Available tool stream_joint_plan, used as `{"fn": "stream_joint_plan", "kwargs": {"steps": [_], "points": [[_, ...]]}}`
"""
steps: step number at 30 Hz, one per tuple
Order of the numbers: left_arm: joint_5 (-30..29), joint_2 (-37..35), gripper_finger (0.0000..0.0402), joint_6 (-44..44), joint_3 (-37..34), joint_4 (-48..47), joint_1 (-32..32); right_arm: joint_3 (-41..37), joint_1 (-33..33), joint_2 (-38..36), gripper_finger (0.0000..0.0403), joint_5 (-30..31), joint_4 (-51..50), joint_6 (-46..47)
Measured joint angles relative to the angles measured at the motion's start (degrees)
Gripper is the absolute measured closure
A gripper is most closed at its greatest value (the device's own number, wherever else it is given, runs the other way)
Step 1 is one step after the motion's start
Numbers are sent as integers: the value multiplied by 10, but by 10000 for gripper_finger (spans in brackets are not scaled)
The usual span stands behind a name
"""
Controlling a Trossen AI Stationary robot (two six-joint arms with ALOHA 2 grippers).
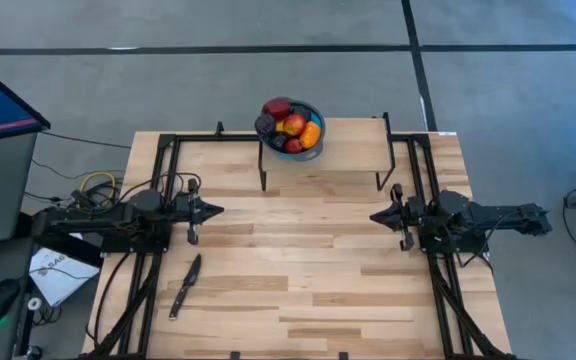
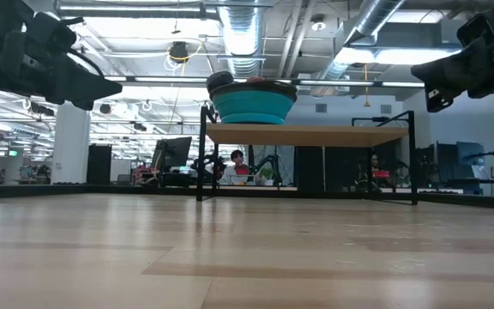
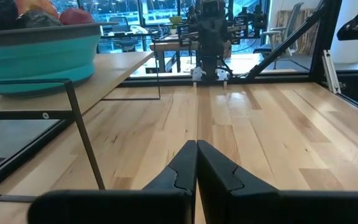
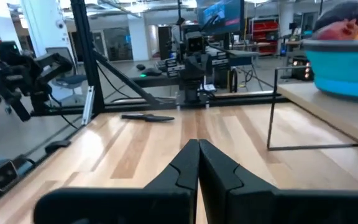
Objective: Pick & Place Fruit
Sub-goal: Return to Home Position
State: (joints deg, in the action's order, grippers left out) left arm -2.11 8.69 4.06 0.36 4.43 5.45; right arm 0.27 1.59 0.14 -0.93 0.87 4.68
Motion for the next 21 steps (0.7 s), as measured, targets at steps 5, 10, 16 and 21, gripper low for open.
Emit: {"fn": "stream_joint_plan", "kwargs": {"steps": [5, 10, 16, 21], "points": [[0, 0, 399, 0, 0, 0, 0, 0, 5, 0, 400, -1, 0, 14], [0, 0, 399, 0, 0, 1, 0, 0, 10, 0, 400, -2, 0, 14], [0, 0, 399, 0, 0, 4, 0, 0, -4, 0, 400, -2, 0, 14], [0, 0, 399, 0, 0, 5, 0, 0, -7, 0, 400, -2, 0, 14]]}}
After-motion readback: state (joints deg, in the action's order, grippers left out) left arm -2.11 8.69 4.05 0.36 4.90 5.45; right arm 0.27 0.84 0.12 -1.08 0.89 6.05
